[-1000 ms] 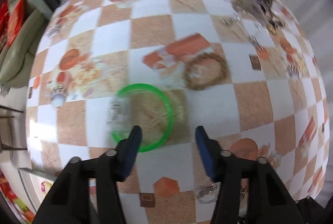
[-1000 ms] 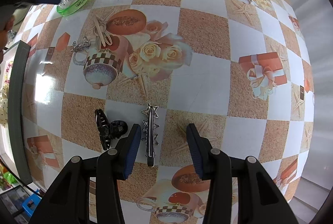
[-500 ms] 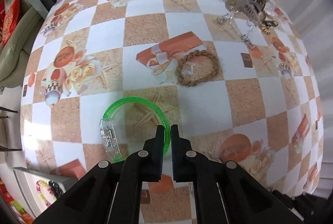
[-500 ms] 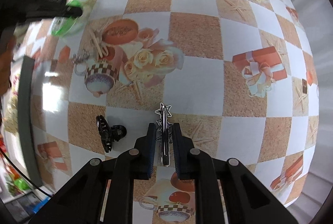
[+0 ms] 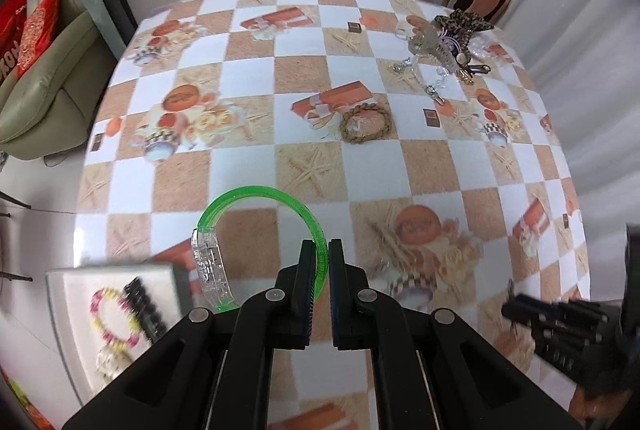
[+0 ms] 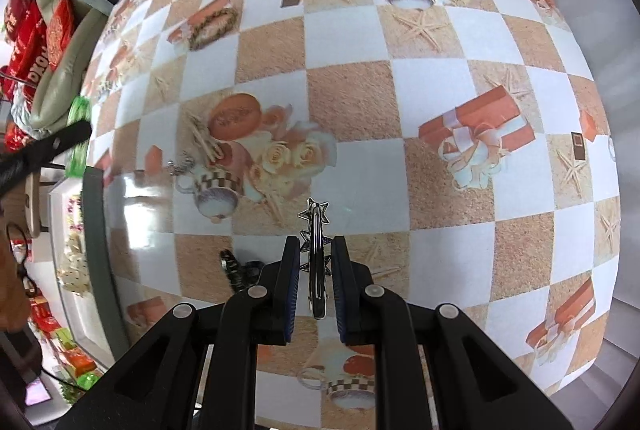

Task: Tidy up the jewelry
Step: 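Carry green bangle and silver hairpin to the white tray and release both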

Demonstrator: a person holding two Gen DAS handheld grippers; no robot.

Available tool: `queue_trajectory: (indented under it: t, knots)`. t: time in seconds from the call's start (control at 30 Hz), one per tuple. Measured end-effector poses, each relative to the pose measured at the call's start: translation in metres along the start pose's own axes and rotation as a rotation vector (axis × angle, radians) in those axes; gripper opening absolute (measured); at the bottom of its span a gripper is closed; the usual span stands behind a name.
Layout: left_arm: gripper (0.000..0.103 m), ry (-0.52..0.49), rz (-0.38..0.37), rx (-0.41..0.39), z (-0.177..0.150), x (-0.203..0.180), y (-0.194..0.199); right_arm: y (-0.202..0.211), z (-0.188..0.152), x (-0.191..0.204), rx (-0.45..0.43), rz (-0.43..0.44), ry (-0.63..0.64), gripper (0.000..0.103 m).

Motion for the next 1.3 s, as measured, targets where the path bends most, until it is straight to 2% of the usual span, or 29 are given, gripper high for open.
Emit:
queue_trajectory:
  t: [0.33,0.73,1.03,1.3]
  knots:
    - [0.011,0.084,0.038,-0.003,-0.051,0.053,0.051,0.015,0.003,0.06,-0.019,0.052,0.073,0.017]
    - [0.011,0.262,0.139,0.001,-0.129,0.142,0.097,0.016,0.003,0.191,-0.011,0.161,0.296,0.017]
    - [0.011,0.394,0.207,0.032,-0.186,0.192,0.099,-0.007,-0.01,0.294,0.029,0.231,0.489,0.017]
    - [0.011,0.428,0.247,0.066,-0.208,0.21,0.074,-0.043,-0.019,0.347,0.092,0.241,0.561,0.017]
Point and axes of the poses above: each gripper's, at about its wrist camera, not at the fingertips, and y roughly against the way its jaws point, x to its left, z to its top, the point moved 4 cm from there along -y, roughly the way its jaws point, and after that the axes turned 7 degrees about -x, right-handed, at the moved point
